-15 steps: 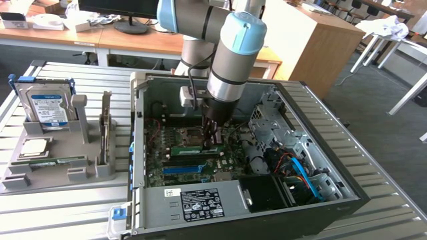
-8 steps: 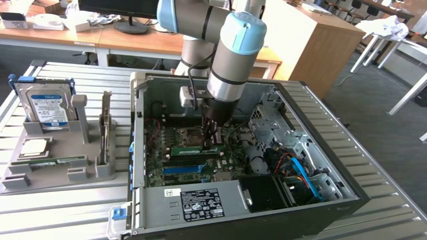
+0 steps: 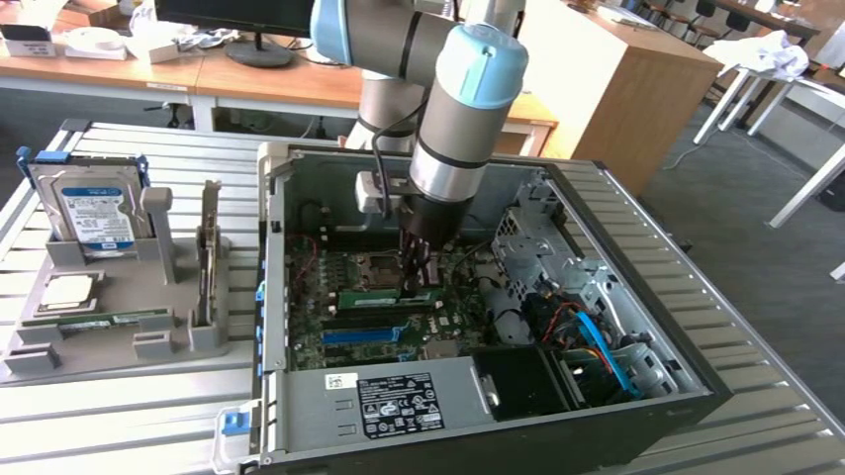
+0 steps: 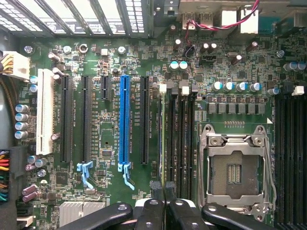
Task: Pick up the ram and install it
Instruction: 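Insert the ram into the slot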
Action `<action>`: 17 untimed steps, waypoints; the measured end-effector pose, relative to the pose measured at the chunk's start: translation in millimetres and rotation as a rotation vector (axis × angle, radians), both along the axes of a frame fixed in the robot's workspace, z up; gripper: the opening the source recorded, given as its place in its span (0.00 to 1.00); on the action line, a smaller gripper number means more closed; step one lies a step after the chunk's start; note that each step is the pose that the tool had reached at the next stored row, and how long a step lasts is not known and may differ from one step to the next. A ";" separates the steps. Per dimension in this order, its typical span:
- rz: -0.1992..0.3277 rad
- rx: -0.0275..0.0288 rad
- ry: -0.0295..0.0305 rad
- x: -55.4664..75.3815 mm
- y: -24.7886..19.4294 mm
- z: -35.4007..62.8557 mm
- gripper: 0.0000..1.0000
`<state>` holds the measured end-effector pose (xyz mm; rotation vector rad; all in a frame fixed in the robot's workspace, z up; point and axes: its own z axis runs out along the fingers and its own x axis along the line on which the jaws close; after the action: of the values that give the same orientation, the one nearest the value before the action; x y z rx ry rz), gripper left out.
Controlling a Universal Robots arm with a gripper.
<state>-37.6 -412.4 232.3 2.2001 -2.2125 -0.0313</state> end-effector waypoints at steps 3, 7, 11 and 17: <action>0.000 -0.0002 0.0000 -0.1 -0.1 -0.4 0.12; 0.000 -0.0002 0.0000 0.0 -0.1 -0.9 0.12; 0.000 -0.0005 0.0002 0.0 -0.1 -1.7 0.12; 0.000 -0.0005 0.0002 0.0 -0.1 -3.1 0.12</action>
<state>-37.6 -412.5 229.2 2.1998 -2.2121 -0.0309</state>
